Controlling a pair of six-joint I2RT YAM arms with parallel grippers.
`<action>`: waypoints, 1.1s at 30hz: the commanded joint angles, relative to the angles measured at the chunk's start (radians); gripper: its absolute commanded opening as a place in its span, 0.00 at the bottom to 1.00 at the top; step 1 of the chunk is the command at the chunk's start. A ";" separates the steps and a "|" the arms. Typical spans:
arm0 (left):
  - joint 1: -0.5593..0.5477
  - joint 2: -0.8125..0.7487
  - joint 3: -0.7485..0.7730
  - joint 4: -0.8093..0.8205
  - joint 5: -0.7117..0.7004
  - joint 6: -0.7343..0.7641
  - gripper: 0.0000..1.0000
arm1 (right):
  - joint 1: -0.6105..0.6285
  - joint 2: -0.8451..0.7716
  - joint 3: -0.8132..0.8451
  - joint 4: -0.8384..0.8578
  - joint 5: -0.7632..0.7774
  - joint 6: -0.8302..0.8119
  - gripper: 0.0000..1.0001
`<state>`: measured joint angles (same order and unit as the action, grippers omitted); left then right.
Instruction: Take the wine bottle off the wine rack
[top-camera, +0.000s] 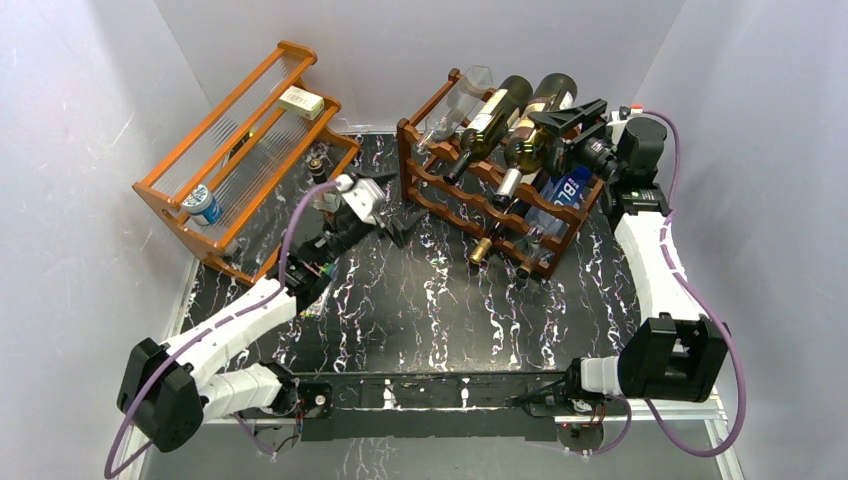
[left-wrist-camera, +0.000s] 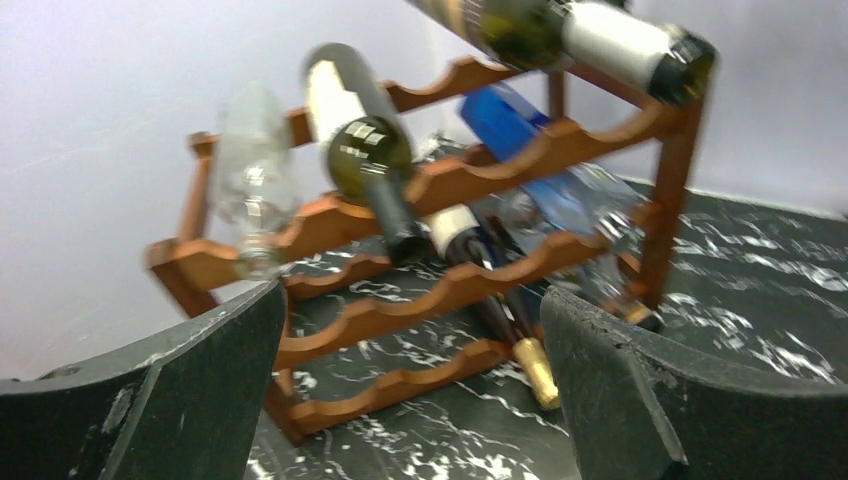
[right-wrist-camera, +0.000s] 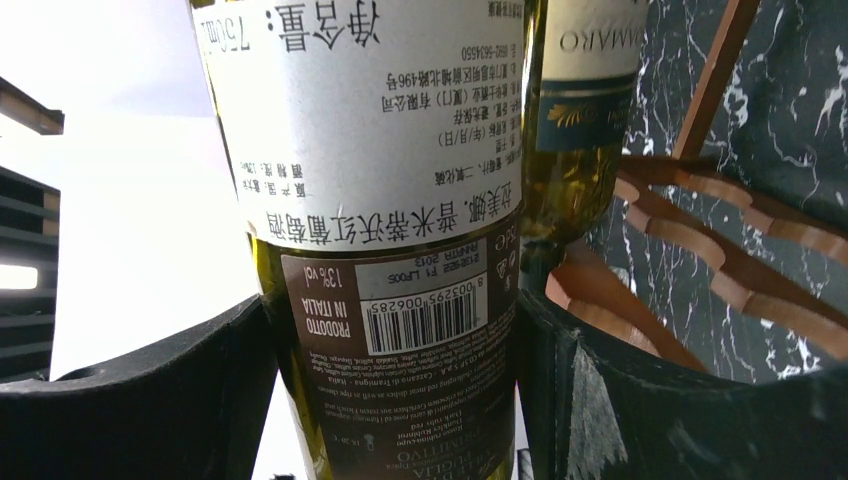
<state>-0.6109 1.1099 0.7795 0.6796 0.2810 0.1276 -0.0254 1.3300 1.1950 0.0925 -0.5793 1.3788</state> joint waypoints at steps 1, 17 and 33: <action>-0.103 -0.016 -0.071 0.160 0.082 0.146 0.98 | -0.001 -0.095 0.030 0.032 -0.061 0.026 0.46; -0.319 -0.037 -0.206 0.404 -0.007 0.455 0.96 | 0.166 -0.168 0.092 -0.186 -0.034 0.003 0.45; -0.483 -0.023 -0.071 0.405 0.050 0.677 0.80 | 0.392 -0.160 0.074 -0.169 0.029 0.108 0.44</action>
<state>-1.0466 1.0851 0.6331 1.0172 0.2935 0.6987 0.3439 1.2171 1.2045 -0.1852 -0.5594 1.4330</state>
